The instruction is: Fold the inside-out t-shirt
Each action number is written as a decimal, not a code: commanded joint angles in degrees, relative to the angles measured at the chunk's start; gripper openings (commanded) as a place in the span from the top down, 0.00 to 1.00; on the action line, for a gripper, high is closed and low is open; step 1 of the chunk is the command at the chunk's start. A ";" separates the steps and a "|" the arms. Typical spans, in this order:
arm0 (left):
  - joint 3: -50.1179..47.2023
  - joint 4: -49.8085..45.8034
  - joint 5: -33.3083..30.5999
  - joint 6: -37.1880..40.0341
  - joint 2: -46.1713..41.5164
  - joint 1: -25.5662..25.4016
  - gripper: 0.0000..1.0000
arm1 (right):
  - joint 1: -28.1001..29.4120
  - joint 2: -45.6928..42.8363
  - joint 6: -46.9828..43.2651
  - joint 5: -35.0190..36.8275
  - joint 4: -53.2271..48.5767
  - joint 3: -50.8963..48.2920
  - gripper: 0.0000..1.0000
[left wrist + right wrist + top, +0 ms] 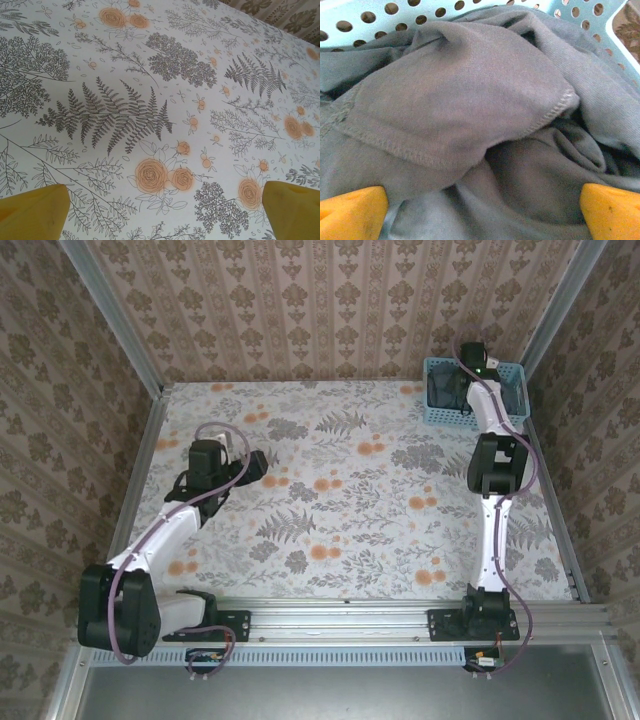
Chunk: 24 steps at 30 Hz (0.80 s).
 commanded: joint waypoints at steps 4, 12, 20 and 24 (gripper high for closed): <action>0.69 3.47 -1.71 -1.13 -1.74 -0.18 0.00 | -0.38 6.69 0.84 -0.14 -8.79 9.50 0.00; 0.73 4.41 -2.02 -2.07 -2.63 -0.34 0.00 | -1.88 8.47 2.94 -5.28 -7.25 10.25 0.28; 1.30 3.84 -2.11 -3.04 -3.44 -0.78 0.00 | -2.07 1.31 3.24 -12.10 -1.01 6.70 0.79; 1.74 3.48 -2.08 -3.52 -3.24 -1.01 0.00 | -1.83 -6.00 5.46 -11.94 4.64 -1.38 0.85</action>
